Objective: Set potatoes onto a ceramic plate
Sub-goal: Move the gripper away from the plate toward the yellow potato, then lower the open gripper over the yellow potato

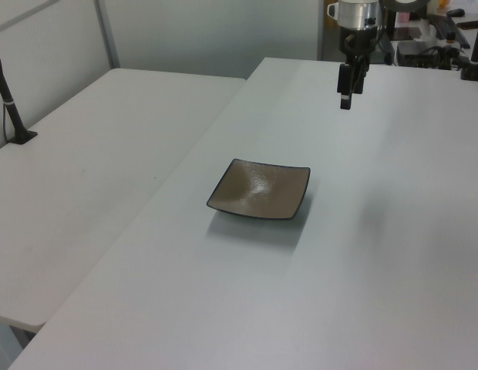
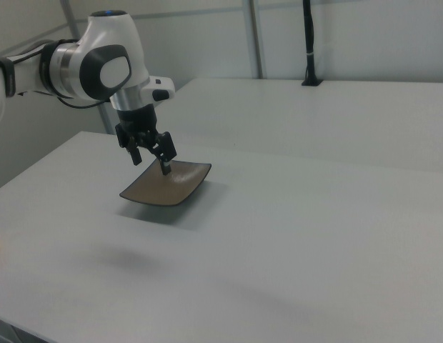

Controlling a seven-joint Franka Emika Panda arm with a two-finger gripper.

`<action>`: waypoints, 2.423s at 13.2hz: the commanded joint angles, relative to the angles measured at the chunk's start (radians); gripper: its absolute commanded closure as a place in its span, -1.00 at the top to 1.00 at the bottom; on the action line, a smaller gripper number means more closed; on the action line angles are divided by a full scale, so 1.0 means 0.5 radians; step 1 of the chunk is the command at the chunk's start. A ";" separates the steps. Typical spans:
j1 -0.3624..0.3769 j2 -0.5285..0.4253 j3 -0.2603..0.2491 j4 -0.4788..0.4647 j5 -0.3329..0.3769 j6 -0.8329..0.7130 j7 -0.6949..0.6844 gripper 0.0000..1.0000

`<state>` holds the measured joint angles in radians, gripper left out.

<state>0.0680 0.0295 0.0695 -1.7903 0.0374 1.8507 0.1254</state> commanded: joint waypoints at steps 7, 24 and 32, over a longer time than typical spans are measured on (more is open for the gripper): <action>0.008 -0.041 0.379 -0.159 0.189 0.272 0.405 1.00; 0.382 0.253 1.085 -0.162 0.183 0.596 1.117 1.00; 0.698 0.576 1.085 -0.144 -0.136 0.839 1.464 1.00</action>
<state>0.3848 0.2849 0.6154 -1.8662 -0.0009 2.2272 0.8113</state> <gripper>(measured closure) 0.000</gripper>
